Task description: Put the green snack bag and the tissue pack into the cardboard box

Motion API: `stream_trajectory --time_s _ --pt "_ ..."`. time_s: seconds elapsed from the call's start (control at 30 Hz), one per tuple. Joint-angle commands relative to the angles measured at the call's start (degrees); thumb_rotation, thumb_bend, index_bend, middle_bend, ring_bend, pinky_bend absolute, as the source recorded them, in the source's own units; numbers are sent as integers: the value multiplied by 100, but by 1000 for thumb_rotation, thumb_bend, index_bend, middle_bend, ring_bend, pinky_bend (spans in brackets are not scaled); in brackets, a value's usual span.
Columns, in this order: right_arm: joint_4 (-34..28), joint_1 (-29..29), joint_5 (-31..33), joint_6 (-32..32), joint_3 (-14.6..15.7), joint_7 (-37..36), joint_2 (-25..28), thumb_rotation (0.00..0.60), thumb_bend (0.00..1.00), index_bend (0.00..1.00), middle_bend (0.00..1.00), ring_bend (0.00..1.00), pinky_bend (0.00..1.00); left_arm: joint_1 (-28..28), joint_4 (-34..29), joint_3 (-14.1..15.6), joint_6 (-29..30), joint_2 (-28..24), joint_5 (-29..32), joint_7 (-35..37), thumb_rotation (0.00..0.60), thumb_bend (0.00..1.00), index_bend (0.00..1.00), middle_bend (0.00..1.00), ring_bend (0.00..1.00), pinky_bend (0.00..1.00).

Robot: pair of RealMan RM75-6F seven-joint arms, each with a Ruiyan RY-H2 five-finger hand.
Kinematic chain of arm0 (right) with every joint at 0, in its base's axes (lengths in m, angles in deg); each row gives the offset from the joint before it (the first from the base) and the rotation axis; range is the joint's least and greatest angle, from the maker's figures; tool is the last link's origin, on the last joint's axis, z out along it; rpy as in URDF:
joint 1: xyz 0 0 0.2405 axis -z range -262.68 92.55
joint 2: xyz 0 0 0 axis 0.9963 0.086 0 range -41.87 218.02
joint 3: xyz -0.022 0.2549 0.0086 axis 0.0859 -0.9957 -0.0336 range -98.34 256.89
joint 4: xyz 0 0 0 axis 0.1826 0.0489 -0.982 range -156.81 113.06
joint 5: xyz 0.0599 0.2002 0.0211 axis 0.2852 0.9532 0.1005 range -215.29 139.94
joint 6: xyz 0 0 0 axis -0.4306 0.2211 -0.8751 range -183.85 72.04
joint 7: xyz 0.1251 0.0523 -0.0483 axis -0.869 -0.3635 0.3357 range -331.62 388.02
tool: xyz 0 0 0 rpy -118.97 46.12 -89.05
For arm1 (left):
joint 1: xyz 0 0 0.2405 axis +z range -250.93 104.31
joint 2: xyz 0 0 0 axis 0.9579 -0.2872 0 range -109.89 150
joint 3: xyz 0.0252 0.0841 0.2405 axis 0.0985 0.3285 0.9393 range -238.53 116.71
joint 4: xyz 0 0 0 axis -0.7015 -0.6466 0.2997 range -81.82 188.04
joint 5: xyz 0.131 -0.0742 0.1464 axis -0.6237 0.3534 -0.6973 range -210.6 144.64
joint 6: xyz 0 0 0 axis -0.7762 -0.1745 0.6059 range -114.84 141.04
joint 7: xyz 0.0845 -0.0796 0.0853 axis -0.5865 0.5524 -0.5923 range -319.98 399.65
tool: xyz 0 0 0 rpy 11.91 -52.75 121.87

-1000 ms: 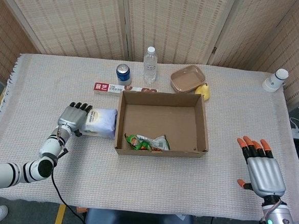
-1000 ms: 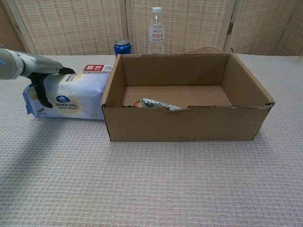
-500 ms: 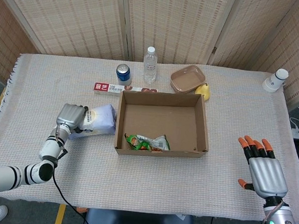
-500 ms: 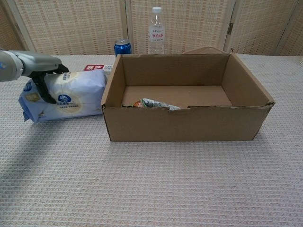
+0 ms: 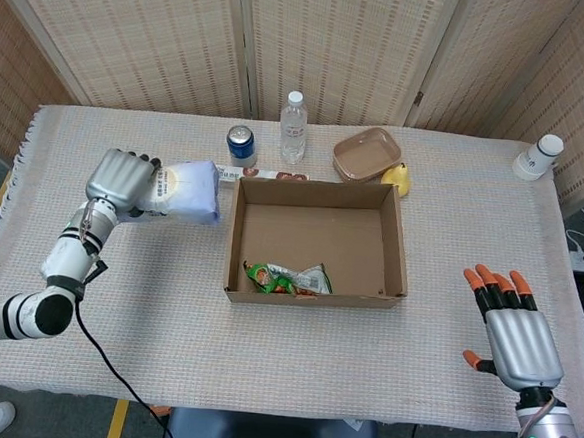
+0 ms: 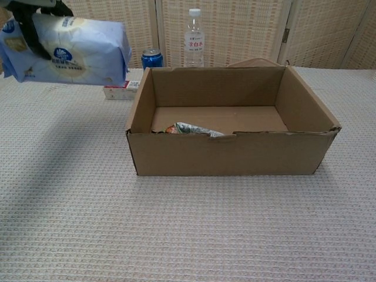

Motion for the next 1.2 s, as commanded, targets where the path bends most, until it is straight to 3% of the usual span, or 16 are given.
stream_trajectory --time_s 0.03,0.27,0.53,0.83,0.93,1.0,1.07,1.2 --pt "0 31 -93 4 20 -64 36 600 15 77 42 0 0 -323 -376 -203 54 -330 168 -230 600 321 611 745 645 723" --pt "0 81 -239 24 23 -176 80 600 16 77 42 0 0 -704 -800 -569 248 -104 257 -122 600 319 613 746 647 724" --pt "0 63 66 38 -68 -151 144 600 15 74 42 0 0 -1239 -651 -948 603 1058 596 120 600 314 625 758 653 723" --pt "0 52 370 68 -136 -181 224 600 15 72 42 0 0 -1449 188 -1003 1149 2542 157 350 600 300 598 732 635 705" --pt "0 100 293 118 -116 -235 258 600 15 72 42 0 0 -1474 397 -1016 1012 2759 218 385 600 245 430 557 476 559" --pt "0 137 227 136 -87 -263 292 600 16 72 42 0 0 -1524 454 -985 734 2733 449 286 600 200 145 226 177 278" --pt "0 161 175 133 -62 -288 323 600 16 71 42 0 0 -1557 511 -950 615 2698 522 206 600 181 8 28 14 97" --pt "0 192 58 130 -31 -310 354 600 16 63 42 0 0 -1503 505 -874 597 2568 446 177 600 173 0 0 0 33"
